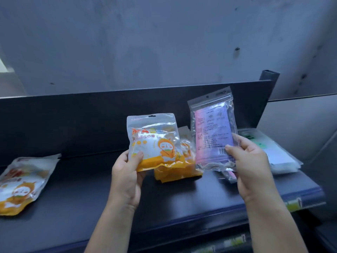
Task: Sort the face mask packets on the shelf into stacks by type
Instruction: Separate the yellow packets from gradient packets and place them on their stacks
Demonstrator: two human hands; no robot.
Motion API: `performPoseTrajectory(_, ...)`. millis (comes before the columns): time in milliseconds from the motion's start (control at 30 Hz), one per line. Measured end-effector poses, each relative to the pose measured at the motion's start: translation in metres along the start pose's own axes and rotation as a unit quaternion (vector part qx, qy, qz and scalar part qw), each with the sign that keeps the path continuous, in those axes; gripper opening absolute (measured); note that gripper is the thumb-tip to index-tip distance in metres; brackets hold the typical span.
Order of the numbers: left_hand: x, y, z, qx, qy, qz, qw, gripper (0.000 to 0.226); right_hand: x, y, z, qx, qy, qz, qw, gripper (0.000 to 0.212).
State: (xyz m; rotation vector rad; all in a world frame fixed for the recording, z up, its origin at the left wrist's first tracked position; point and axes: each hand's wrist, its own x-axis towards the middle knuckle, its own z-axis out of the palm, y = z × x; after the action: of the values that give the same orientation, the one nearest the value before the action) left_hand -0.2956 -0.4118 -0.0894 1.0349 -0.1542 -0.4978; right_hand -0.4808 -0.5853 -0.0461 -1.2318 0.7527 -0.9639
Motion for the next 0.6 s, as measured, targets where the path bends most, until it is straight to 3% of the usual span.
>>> performPoseTrajectory(100, -0.003, -0.012, 0.027, 0.023, 0.038, 0.016, 0.999, 0.020, 0.014, -0.003, -0.025, -0.005, 0.016, -0.003, 1.000, 0.040)
performPoseTrajectory(200, 0.002, -0.022, 0.042, 0.113, 0.075, 0.044, 0.990, 0.015, 0.022, -0.004, -0.039, -0.012, 0.023, 0.001, 1.000, 0.038)
performPoseTrajectory(400, 0.012, -0.029, 0.059, 0.336, 0.099, 0.101, 0.931, 0.002, 0.026, -0.004, -0.048, -0.097, 0.029, -0.042, 0.994, 0.042)
performPoseTrajectory(600, 0.016, -0.038, 0.063, 0.381, 0.117, 0.071, 0.914, 0.010, 0.028, -0.010, -0.042, -0.204, 0.031, -0.102, 0.973, 0.043)
